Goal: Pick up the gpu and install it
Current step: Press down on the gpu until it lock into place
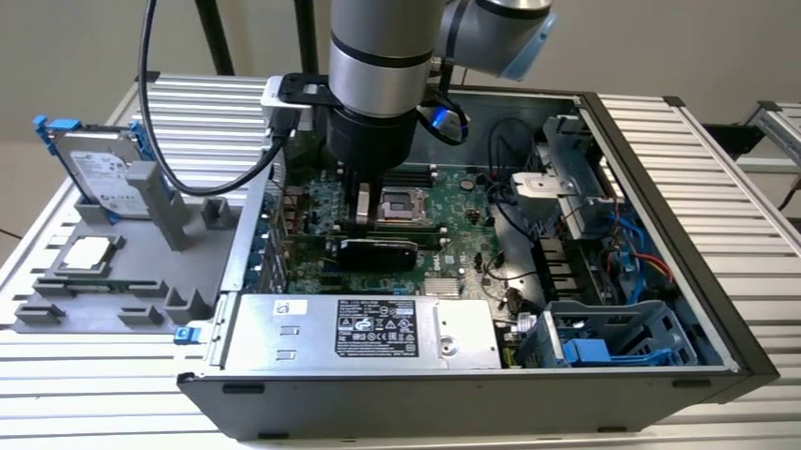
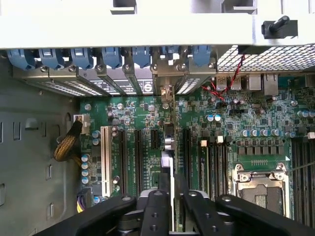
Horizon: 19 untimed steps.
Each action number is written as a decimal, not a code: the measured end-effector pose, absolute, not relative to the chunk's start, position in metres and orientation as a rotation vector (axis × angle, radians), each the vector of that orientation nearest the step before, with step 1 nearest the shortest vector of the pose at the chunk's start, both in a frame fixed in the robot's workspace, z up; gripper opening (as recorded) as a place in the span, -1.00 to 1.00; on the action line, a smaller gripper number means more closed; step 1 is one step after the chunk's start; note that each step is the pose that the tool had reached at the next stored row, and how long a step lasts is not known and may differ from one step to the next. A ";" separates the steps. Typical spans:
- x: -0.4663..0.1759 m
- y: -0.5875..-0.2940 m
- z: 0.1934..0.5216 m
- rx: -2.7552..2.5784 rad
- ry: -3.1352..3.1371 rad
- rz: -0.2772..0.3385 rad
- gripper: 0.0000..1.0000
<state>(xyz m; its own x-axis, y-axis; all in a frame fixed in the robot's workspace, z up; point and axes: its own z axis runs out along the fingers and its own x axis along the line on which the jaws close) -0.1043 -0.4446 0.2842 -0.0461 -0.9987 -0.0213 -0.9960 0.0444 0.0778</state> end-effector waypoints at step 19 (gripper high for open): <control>-0.106 -0.444 0.293 2.144 -2.244 -0.107 -1.00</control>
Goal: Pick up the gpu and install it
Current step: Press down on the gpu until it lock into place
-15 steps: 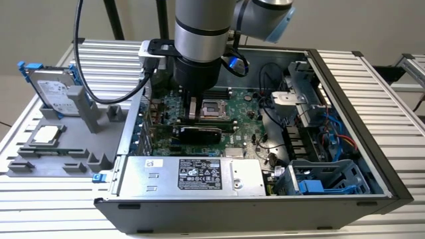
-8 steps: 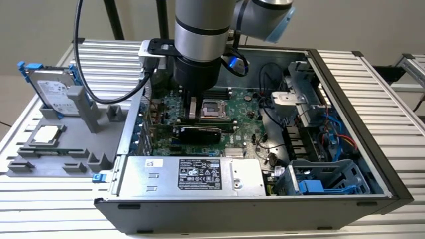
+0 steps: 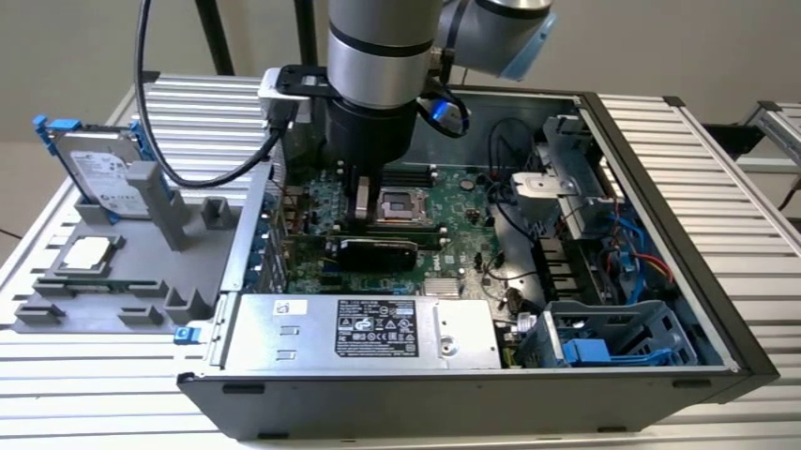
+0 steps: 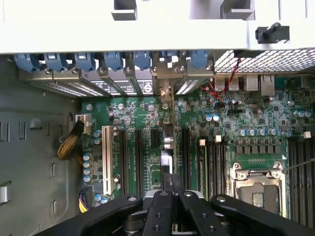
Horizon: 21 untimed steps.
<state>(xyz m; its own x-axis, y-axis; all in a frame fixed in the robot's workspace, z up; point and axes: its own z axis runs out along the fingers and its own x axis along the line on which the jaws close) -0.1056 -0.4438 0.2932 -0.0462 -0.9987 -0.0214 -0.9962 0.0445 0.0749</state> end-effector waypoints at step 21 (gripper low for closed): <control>-0.153 -0.440 0.302 2.144 -2.244 -0.107 -1.00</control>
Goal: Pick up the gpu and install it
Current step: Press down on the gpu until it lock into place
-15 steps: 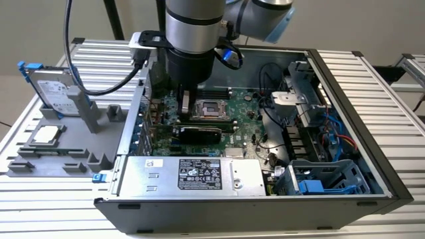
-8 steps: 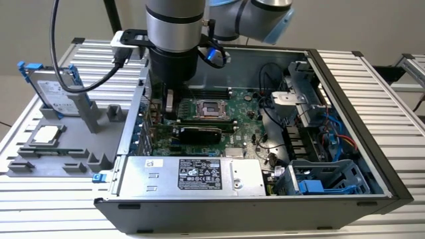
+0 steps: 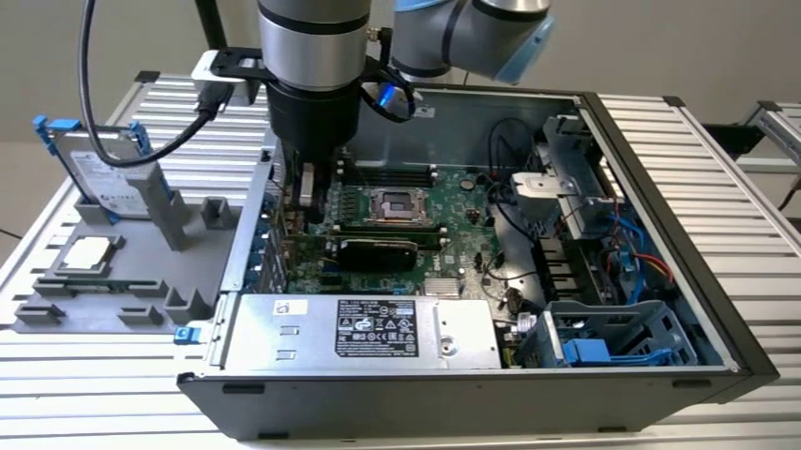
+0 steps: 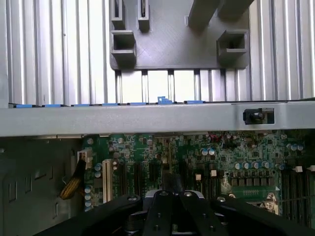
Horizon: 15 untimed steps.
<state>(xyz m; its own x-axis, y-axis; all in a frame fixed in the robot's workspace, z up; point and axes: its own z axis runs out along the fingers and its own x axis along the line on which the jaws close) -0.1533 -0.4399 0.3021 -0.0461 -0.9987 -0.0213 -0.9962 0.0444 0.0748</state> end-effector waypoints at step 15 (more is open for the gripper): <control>-0.176 -0.439 0.305 2.144 -2.244 -0.107 -1.00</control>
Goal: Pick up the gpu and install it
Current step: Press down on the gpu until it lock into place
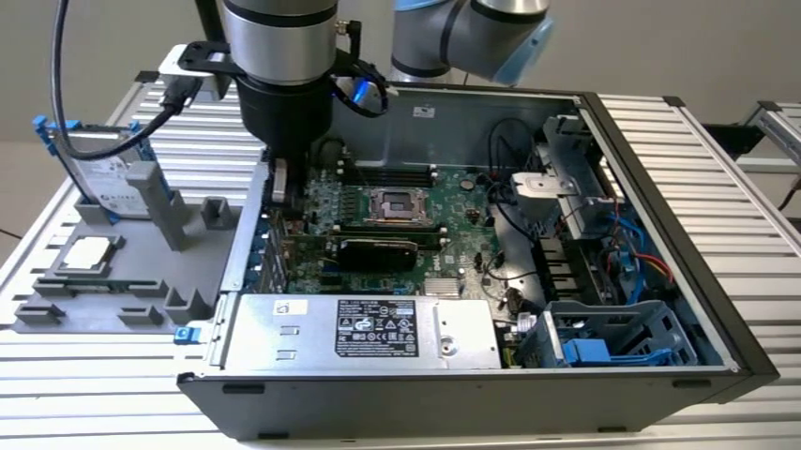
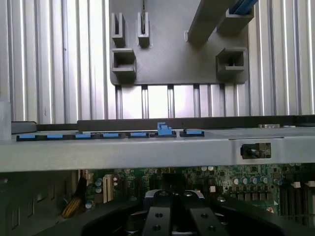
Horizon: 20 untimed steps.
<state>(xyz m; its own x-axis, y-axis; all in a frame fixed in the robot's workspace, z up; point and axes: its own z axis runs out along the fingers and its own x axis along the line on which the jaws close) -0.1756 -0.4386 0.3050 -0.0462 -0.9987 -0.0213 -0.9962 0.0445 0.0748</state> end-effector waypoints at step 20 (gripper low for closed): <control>-0.178 -0.437 0.314 2.141 -2.241 -0.112 -1.00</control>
